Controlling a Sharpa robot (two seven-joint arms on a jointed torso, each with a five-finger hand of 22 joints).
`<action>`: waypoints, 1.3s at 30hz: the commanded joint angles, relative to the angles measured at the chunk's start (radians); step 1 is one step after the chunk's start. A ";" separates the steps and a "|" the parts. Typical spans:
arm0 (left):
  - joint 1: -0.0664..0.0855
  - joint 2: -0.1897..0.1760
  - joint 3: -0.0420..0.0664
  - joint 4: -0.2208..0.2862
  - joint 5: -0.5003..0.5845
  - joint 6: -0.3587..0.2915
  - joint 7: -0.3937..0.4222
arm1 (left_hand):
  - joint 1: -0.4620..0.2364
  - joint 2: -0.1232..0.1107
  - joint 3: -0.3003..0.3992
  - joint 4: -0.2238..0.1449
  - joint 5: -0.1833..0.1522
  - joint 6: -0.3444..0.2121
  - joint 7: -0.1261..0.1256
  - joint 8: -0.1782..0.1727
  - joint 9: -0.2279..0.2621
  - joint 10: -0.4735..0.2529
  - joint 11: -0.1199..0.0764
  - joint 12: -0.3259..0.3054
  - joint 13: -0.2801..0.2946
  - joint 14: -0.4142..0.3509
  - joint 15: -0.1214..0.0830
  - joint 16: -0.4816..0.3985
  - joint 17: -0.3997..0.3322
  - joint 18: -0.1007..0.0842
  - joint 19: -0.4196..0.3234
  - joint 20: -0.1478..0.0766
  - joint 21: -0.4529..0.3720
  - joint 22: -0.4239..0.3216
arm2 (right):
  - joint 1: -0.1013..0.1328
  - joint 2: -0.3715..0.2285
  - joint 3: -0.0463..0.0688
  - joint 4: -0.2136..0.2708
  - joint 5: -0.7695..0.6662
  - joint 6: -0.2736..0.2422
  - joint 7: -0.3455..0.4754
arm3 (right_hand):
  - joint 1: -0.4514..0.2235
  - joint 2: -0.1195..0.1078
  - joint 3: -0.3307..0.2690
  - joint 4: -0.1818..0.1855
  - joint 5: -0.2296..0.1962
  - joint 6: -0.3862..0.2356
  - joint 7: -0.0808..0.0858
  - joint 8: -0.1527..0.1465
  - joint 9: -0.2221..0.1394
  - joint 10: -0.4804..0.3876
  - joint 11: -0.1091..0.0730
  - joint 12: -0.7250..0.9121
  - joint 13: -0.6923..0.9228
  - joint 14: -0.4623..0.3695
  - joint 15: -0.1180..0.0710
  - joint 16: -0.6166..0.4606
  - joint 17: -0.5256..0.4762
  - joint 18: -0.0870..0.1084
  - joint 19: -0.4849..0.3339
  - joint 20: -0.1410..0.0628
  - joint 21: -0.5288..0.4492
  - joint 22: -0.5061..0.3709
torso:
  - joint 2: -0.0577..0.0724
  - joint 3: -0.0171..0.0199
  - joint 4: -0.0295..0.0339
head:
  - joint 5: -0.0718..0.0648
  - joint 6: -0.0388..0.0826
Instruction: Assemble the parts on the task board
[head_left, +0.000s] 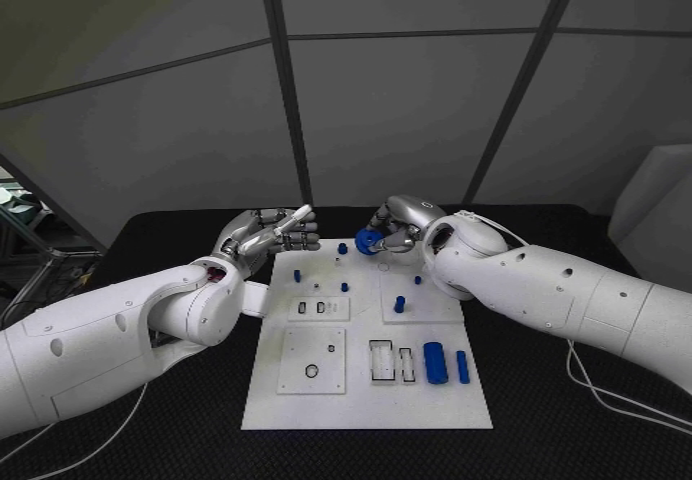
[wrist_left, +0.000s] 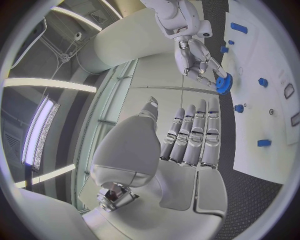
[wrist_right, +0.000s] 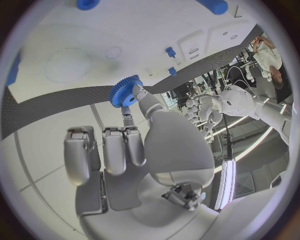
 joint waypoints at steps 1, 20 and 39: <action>0.002 -0.001 0.001 -0.002 -0.004 0.007 0.007 | -0.001 0.012 0.000 -0.008 -0.005 0.007 0.012 -0.004 -0.001 0.001 0.003 -0.005 -0.001 -0.006 0.003 -0.005 0.001 -0.013 0.002 0.002 0.000 -0.001 | 0.003 0.021 0.000 0.003 -0.080 -0.033 0.004 | -0.011 -0.001 -0.001 -0.005 -0.002 0.079 -0.034 -0.007 0.101 0.053 -0.005 0.004 0.167 0.066 -0.004 0.003 0.077 -0.007 0.106 -0.002 0.003 0.263 | 0.001 -0.0001 0.0027 | 0.004 -0.002; 0.002 -0.001 0.002 -0.009 -0.004 -0.002 0.011 | -0.001 0.013 0.000 -0.010 -0.006 0.007 0.012 -0.004 -0.001 0.001 0.003 -0.006 -0.001 -0.006 0.003 -0.007 0.001 -0.013 0.002 0.002 0.000 -0.001 | 0.002 0.131 -0.027 -0.071 -0.097 0.066 -0.007 | -0.034 -0.005 0.002 -0.001 -0.007 0.072 -0.031 -0.021 0.101 0.052 -0.003 0.002 0.165 0.065 -0.003 0.000 0.069 -0.007 0.106 0.000 0.003 0.263 | 0.000 0.0009 -0.0013 | 0.014 -0.010; 0.003 0.003 0.002 -0.011 -0.004 -0.002 0.011 | -0.001 0.013 0.000 -0.010 -0.006 0.007 0.012 -0.004 -0.001 0.001 0.003 -0.006 -0.001 -0.006 0.003 -0.007 0.001 -0.013 0.002 0.002 0.000 -0.001 | 0.000 0.159 -0.035 -0.130 -0.108 0.105 -0.029 | -0.079 -0.037 0.004 0.007 -0.010 -0.016 -0.004 -0.044 0.082 0.034 0.020 -0.026 0.138 0.062 0.014 -0.007 0.057 -0.007 0.106 0.013 0.003 0.263 | 0.000 0.0012 -0.0024 | 0.015 -0.016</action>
